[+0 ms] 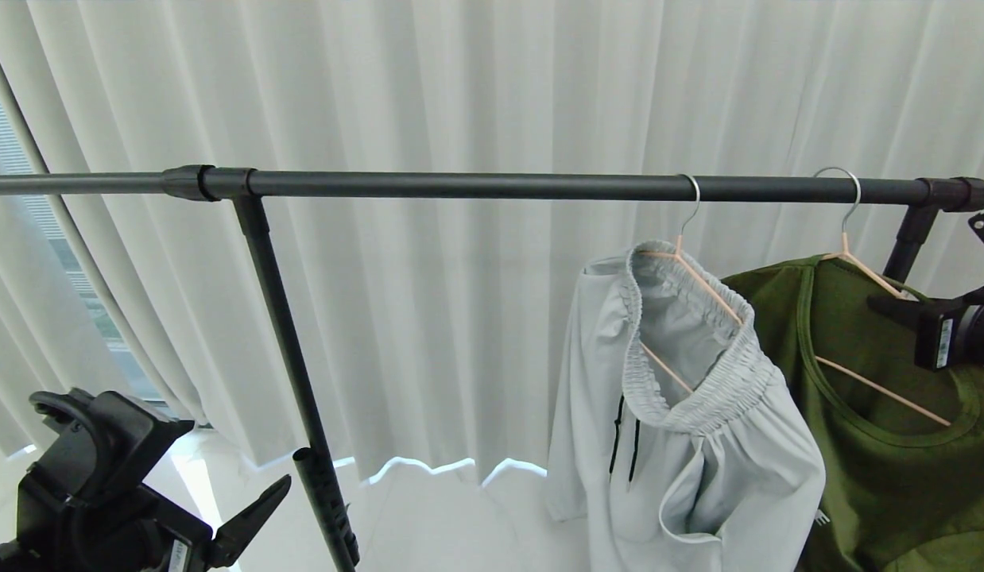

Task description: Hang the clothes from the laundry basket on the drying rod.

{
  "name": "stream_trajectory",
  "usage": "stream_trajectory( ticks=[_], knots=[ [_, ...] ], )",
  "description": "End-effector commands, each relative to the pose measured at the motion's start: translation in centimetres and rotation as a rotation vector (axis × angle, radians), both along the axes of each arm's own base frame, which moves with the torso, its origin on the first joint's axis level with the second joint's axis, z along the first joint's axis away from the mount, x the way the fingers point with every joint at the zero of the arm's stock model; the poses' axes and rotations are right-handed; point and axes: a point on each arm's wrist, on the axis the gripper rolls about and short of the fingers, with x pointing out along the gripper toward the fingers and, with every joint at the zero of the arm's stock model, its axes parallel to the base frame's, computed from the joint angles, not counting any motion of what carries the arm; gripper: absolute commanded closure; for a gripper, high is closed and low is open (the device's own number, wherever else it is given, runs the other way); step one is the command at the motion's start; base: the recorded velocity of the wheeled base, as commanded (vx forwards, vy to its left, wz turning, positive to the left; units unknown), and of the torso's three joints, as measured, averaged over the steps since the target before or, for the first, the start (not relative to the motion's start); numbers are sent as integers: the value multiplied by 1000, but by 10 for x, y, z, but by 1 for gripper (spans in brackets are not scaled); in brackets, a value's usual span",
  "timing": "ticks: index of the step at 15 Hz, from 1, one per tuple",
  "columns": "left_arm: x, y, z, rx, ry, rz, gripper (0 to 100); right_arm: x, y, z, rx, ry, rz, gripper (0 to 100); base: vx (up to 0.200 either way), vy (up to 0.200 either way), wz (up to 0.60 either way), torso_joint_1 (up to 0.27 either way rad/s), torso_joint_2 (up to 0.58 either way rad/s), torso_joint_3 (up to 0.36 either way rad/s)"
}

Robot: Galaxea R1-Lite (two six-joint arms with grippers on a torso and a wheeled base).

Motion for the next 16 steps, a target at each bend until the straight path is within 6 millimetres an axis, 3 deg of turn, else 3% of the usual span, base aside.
stream_trajectory(
  ticks=[1,4,5,12,14,16],
  knots=[
    [0,0,0,-1,-3,0,0,0,0,0,0,-1,1,100,0,0,0,0,0,0],
    [0,0,1,-3,-6,0,0,-6,0,5,0,-21,1,100,0,0,0,0,0,0],
    [0,0,1,-2,-4,2,0,-9,0,7,1,-32,0,0,0,0,0,0,0,0],
    [3,18,3,0,-19,153,0,-75,2,19,22,-167,5,0,0,0,0,0,0,0],
    [-1,31,5,0,-40,265,0,-89,1,14,19,-180,-4,0,0,0,0,0,0,0],
    [-7,40,7,-1,-65,341,0,-96,0,3,11,-162,-15,0,-200,0,0,5,0,0]
  ],
)
